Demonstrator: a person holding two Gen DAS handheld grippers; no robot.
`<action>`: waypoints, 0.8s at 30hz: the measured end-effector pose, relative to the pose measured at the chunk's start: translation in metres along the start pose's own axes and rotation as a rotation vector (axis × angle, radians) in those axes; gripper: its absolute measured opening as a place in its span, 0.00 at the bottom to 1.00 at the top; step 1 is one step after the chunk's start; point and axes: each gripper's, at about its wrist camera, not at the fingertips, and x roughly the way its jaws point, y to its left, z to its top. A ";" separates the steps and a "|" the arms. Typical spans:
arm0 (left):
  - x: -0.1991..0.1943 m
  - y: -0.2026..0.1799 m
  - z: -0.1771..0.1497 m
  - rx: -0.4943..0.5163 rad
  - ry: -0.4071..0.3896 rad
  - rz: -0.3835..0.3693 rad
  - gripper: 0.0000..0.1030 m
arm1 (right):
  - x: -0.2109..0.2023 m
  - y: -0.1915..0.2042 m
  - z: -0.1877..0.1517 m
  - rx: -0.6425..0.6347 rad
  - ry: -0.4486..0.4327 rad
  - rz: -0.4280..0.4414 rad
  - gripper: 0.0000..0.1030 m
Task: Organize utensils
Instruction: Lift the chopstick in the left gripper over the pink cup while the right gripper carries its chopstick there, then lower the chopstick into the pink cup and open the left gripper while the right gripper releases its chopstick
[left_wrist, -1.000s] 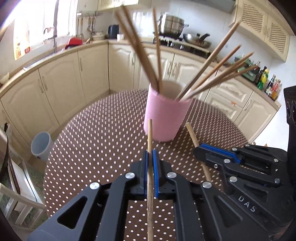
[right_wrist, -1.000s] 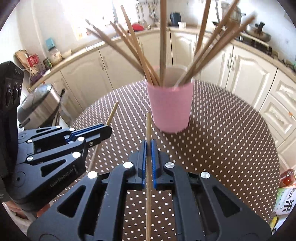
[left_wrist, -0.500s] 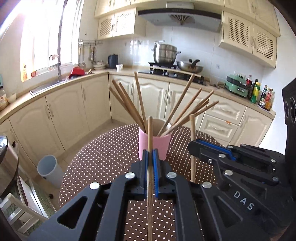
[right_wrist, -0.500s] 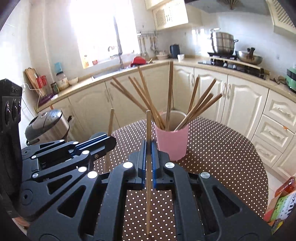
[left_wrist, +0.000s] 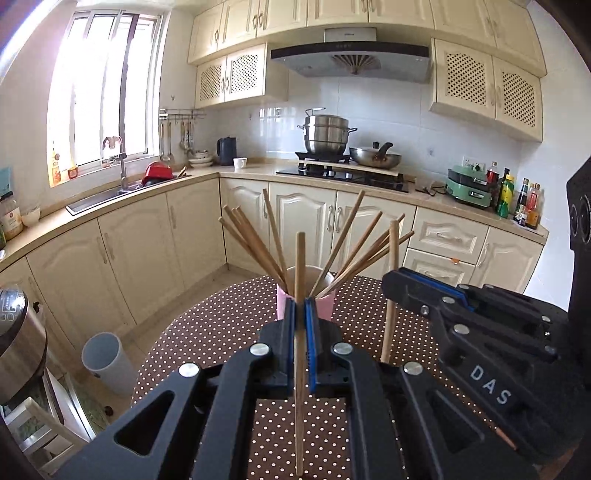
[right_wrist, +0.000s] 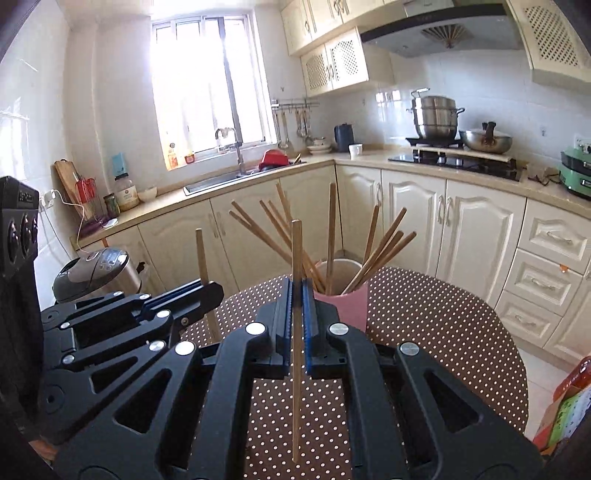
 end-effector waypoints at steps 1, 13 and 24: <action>0.000 0.000 0.000 -0.001 -0.002 -0.002 0.06 | -0.001 0.000 0.000 0.000 -0.009 0.000 0.05; 0.002 0.004 0.005 -0.006 -0.005 -0.038 0.06 | 0.005 -0.011 -0.002 0.013 -0.034 -0.010 0.05; 0.007 0.011 0.054 -0.018 -0.071 -0.093 0.06 | 0.000 -0.016 0.026 0.002 -0.131 -0.019 0.05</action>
